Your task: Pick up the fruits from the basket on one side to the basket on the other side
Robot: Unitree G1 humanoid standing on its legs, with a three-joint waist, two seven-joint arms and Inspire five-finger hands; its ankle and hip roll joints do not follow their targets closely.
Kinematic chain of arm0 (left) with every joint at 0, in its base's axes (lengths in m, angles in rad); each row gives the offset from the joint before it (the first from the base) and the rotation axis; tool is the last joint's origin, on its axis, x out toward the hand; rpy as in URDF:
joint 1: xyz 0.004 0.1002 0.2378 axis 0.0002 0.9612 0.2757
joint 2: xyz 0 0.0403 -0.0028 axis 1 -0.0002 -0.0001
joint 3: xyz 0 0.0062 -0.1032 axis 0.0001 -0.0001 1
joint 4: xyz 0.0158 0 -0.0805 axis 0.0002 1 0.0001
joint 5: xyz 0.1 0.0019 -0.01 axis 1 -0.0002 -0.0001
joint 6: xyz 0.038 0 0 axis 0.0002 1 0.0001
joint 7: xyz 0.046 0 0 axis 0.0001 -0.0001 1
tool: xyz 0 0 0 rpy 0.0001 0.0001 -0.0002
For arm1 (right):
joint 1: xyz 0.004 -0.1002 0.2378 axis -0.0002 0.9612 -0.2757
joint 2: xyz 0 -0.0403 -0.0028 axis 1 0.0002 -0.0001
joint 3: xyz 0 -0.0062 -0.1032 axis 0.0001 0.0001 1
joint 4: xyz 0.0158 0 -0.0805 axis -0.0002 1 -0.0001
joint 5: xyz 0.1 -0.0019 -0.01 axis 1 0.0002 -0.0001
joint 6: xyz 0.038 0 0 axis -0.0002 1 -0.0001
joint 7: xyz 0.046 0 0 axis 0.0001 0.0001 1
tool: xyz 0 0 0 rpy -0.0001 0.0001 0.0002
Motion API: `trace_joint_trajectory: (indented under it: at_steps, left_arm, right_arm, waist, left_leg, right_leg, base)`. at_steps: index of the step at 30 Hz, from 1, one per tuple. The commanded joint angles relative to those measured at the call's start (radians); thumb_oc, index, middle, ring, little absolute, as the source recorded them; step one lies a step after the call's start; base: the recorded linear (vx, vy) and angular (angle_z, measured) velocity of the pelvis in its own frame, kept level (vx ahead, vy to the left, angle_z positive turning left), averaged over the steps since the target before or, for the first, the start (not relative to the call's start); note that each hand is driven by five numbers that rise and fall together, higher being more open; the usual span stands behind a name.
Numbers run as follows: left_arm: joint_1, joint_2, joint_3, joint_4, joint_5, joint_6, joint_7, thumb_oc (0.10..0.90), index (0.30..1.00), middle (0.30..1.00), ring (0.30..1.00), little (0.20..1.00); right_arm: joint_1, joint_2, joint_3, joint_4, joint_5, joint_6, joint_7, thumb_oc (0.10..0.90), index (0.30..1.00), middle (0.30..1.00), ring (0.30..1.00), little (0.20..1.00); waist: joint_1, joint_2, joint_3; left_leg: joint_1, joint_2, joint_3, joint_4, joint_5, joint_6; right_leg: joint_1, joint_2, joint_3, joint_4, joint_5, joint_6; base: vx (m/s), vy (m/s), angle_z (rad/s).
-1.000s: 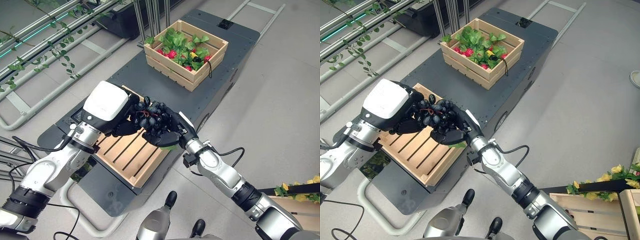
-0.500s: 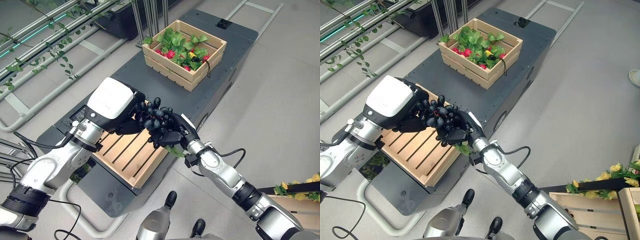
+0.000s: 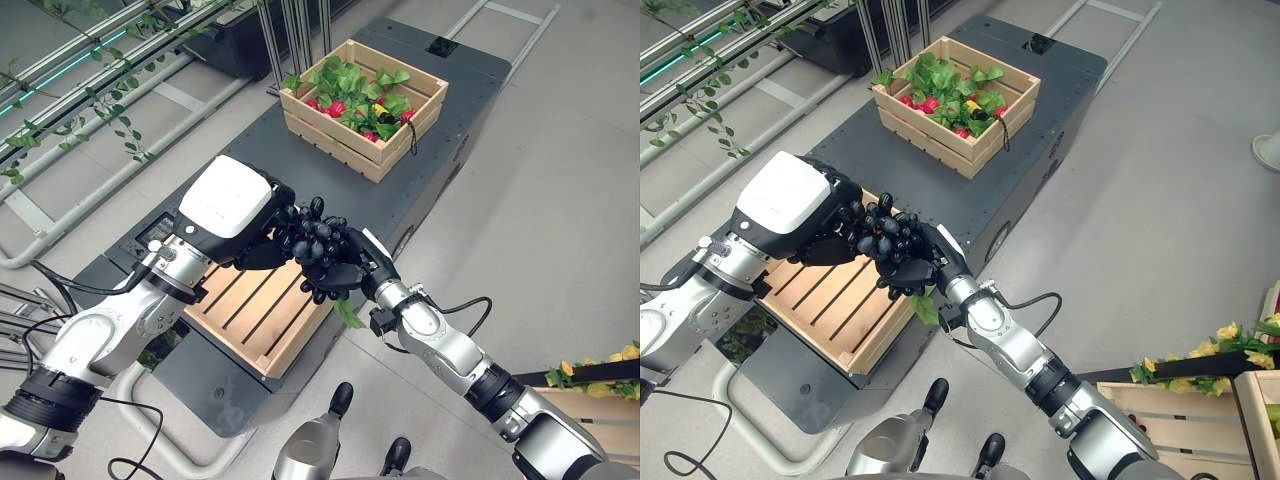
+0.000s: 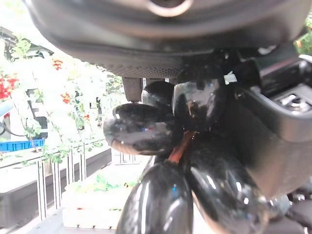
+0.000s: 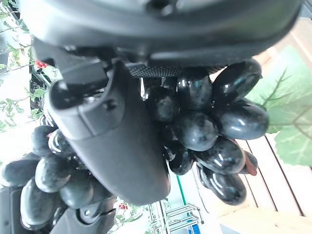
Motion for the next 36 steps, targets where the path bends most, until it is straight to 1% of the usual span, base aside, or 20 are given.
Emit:
trace_joint_trajectory:
  at_steps: [1,5,7,10,12,15,18,20,21,22,24,25,26,29,32,35,36]
  left_arm:
    - [-0.016,-0.023,0.004,0.080,-0.134,0.010,0.063,0.800,0.900,0.900,0.900,0.900]
    - [0.005,-0.064,0.048,0.098,-0.211,-0.028,0.055,0.800,0.900,0.900,0.900,0.900]
    - [0.000,-0.079,0.061,0.108,-0.237,-0.040,0.056,0.800,0.900,0.900,0.900,0.900]
    - [-0.017,-0.108,0.070,0.113,-0.322,-0.058,0.029,0.800,0.900,0.900,0.900,0.900]
    - [-0.031,-0.141,0.067,0.112,-0.460,-0.072,-0.025,0.800,0.900,0.900,0.900,0.900]
    - [-0.047,-0.203,0.064,0.099,-0.597,-0.080,-0.091,0.800,0.900,0.900,0.900,0.900]
    - [-0.063,-0.267,0.042,0.068,-0.710,-0.074,-0.154,0.800,0.900,0.900,0.900,0.900]
    - [-0.075,-0.300,0.029,0.060,-0.773,-0.066,-0.183,0.800,0.900,0.900,0.900,0.900]
    - [-0.076,-0.303,0.027,0.060,-0.784,-0.067,-0.188,0.800,0.900,0.900,0.900,0.900]
    - [-0.077,-0.331,0.015,0.056,-0.839,-0.064,-0.207,0.800,0.900,0.900,0.900,0.900]
    - [-0.070,-0.373,0.004,0.053,-0.906,-0.080,-0.232,0.800,0.900,0.900,0.900,0.900]
    - [-0.069,-0.376,0.003,0.053,-0.916,-0.082,-0.236,0.800,0.900,0.900,0.900,0.900]
    - [-0.061,-0.412,-0.004,0.048,-0.962,-0.086,-0.247,0.800,0.900,0.900,0.900,0.900]
    - [-0.033,-0.472,-0.010,0.038,-1.006,-0.105,-0.265,0.800,0.900,0.900,0.900,0.900]
    - [-0.006,-0.513,-0.012,0.028,-1.051,-0.117,-0.282,0.800,0.900,0.900,0.900,0.900]
    - [0.017,-0.546,-0.021,0.031,-1.070,-0.133,-0.294,0.800,0.900,0.900,0.900,0.900]
    - [0.018,-0.547,-0.022,0.032,-1.070,-0.135,-0.294,0.800,0.900,0.900,0.900,0.900]
  right_arm:
    - [0.011,0.092,-0.034,-0.073,0.003,-0.184,0.008,0.400,0.300,0.300,0.300,0.300]
    - [0.026,0.067,-0.074,-0.097,-0.004,-0.196,0.007,0.400,0.300,0.300,0.300,0.300]
    - [0.034,0.062,-0.092,-0.097,-0.015,-0.200,0.001,0.400,0.300,0.300,0.300,0.300]
    - [0.047,0.055,-0.117,-0.097,-0.024,-0.210,-0.006,0.400,0.300,0.300,0.300,0.300]
    - [0.057,0.047,-0.134,-0.105,-0.022,-0.213,-0.005,0.400,0.300,0.300,0.300,0.300]
    - [0.080,0.039,-0.160,-0.109,-0.029,-0.219,0.003,0.400,0.300,0.300,0.300,0.300]
    - [0.113,0.020,-0.189,-0.116,-0.035,-0.225,0.004,0.400,0.300,0.300,0.300,0.300]
    - [0.139,0.013,-0.208,-0.122,-0.040,-0.228,0.003,0.400,0.300,0.300,0.300,0.300]
    - [0.142,0.012,-0.210,-0.122,-0.041,-0.228,0.001,0.400,0.300,0.300,0.300,0.300]
    - [0.172,0.001,-0.230,-0.128,-0.050,-0.232,0.012,0.400,0.300,0.300,0.300,0.300]
    - [0.215,-0.012,-0.256,-0.135,-0.056,-0.239,0.013,0.400,0.300,0.300,0.300,0.300]
    - [0.219,-0.013,-0.258,-0.135,-0.059,-0.240,0.011,0.400,0.300,0.300,0.300,0.300]
    - [0.253,-0.023,-0.280,-0.143,-0.077,-0.244,0.018,0.400,0.300,0.300,0.300,0.300]
    - [0.308,-0.033,-0.317,-0.146,-0.085,-0.252,0.020,0.400,0.300,0.300,0.300,0.300]
    - [0.354,-0.034,-0.343,-0.154,-0.090,-0.257,0.019,0.400,0.300,0.300,0.300,0.300]
    - [0.387,-0.029,-0.354,-0.155,-0.106,-0.265,0.007,0.400,0.300,0.300,0.300,0.300]
    - [0.388,-0.029,-0.355,-0.155,-0.107,-0.266,0.008,0.400,0.300,0.300,0.300,0.300]
  waist:
    - [-0.020,-0.012,-0.232]
    - [-0.034,-0.016,-0.233]
    - [-0.043,-0.017,-0.233]
    - [-0.059,-0.018,-0.233]
    - [-0.072,-0.019,-0.233]
    - [-0.091,-0.020,-0.233]
    - [-0.118,-0.021,-0.229]
    - [-0.138,-0.019,-0.225]
    - [-0.140,-0.019,-0.224]
    - [-0.159,-0.018,-0.222]
    - [-0.181,-0.019,-0.219]
    - [-0.183,-0.018,-0.219]
    - [-0.201,-0.020,-0.217]
    - [-0.230,-0.022,-0.210]
    - [-0.253,-0.024,-0.199]
    - [-0.273,-0.024,-0.186]
    - [-0.274,-0.024,-0.185]
  left_leg:
    - [0.054,-0.060,0.000,0.000,-0.129,0.028]
    - [0.058,-0.057,0.011,0.000,-0.133,0.029]
    - [0.060,-0.055,0.016,0.000,-0.134,0.030]
    - [0.064,-0.052,0.026,0.000,-0.137,0.030]
    - [0.066,-0.050,0.032,0.000,-0.139,0.030]
    - [0.073,-0.051,0.040,0.000,-0.145,0.033]
    - [0.083,-0.050,0.052,0.000,-0.151,0.035]
    - [0.091,-0.049,0.066,0.000,-0.156,0.036]
    - [0.092,-0.049,0.068,0.000,-0.157,0.037]
    - [0.098,-0.048,0.079,0.000,-0.162,0.039]
    - [0.106,-0.047,0.093,0.000,-0.168,0.040]
    - [0.106,-0.047,0.094,0.000,-0.168,0.040]
    - [0.113,-0.046,0.106,0.000,-0.174,0.043]
    - [0.129,-0.044,0.128,0.000,-0.184,0.046]
    - [0.139,-0.040,0.148,0.000,-0.191,0.048]
    - [0.142,-0.035,0.170,0.000,-0.197,0.050]
    - [0.142,-0.035,0.172,0.000,-0.197,0.050]
  right_leg:
    - [-0.052,-0.025,0.018,-0.011,0.080,-0.005]
    - [-0.053,-0.020,0.030,-0.012,0.081,-0.006]
    - [-0.052,-0.018,0.036,-0.014,0.082,-0.008]
    - [-0.052,-0.014,0.047,-0.015,0.085,-0.009]
    - [-0.054,-0.011,0.057,-0.015,0.087,-0.010]
    - [-0.054,-0.006,0.074,-0.017,0.090,-0.010]
    - [-0.055,0.000,0.094,-0.016,0.094,-0.010]
    - [-0.055,0.004,0.108,-0.015,0.095,-0.011]
    - [-0.055,0.004,0.109,-0.015,0.094,-0.011]
    - [-0.055,0.008,0.122,-0.015,0.095,-0.011]
    - [-0.053,0.013,0.137,-0.020,0.097,-0.010]
    - [-0.053,0.013,0.138,-0.021,0.098,-0.010]
    - [-0.051,0.018,0.152,-0.025,0.100,-0.010]
    - [-0.047,0.028,0.178,-0.028,0.101,-0.012]
    - [-0.047,0.037,0.199,-0.029,0.102,-0.013]
    - [-0.053,0.044,0.218,-0.029,0.103,-0.014]
    - [-0.054,0.045,0.219,-0.028,0.103,-0.014]
  base:
    - [-0.03,-0.013,-0.04]
    - [-0.03,-0.015,-0.10]
    - [-0.03,-0.022,-0.13]
    - [-0.04,-0.022,-0.12]
    - [-0.04,-0.020,-0.08]
    - [-0.03,-0.014,-0.10]
    - [-0.04,-0.011,-0.15]
    - [-0.03,0.005,-0.14]
    - [-0.03,0.009,-0.10]
    - [-0.03,0.009,-0.21]
    - [-0.03,0.008,-0.21]
    - [-0.01,0.002,-0.10]
    - [0.00,-0.002,-0.18]
    - [0.01,-0.009,-0.22]
    - [0.02,-0.024,-0.30]
    - [0.02,-0.032,-0.37]
    - [0.00,-0.026,-0.36]
